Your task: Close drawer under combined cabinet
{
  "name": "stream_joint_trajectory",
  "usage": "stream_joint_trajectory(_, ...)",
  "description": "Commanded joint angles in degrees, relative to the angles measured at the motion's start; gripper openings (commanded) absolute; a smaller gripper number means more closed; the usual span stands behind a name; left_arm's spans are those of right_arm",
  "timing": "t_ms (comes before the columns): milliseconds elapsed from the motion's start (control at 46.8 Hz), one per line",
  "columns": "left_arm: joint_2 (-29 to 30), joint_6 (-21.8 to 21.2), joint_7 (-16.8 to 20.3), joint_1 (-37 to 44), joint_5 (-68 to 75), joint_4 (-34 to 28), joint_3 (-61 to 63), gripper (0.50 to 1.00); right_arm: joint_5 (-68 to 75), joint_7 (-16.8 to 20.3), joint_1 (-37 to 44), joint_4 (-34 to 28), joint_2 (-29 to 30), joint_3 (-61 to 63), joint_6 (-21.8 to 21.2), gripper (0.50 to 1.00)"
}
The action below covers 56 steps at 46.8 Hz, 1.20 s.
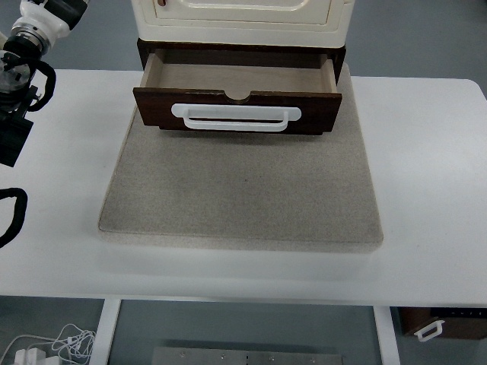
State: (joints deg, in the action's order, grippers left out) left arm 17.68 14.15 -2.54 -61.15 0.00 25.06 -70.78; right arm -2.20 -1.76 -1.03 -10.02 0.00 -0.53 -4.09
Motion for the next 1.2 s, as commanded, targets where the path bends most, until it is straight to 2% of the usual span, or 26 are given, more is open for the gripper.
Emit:
stream_joint_trajectory(0, 1.9, -0.4, 0.0, 0.0, 0.0, 2.9, 0.0, 0.996, 0.0, 0.0, 0.0, 0.0, 0.0, 0.0, 0.0, 0.952)
stream_joint_trajectory(448, 6.0, -0.7, 1.0, -3.2, 2.1, 10.6, 0.6, 0.988, 0.0, 0.0, 0.1, 0.0, 0.0, 0.0, 0.0, 0.952)
stream_joint_trajectory(833, 11.0, -0.8, 3.9, -5.1, 2.1, 24.6, 0.7, 0.99, 0.0, 0.0, 0.1, 0.0, 0.0, 0.0, 0.0, 0.952)
stream_joint_trajectory(1174, 13.4, -0.9, 4.3, -5.0, 2.2, 37.7, 5.3, 0.99, 0.0, 0.0, 0.1, 0.0, 0.0, 0.0, 0.0, 0.952)
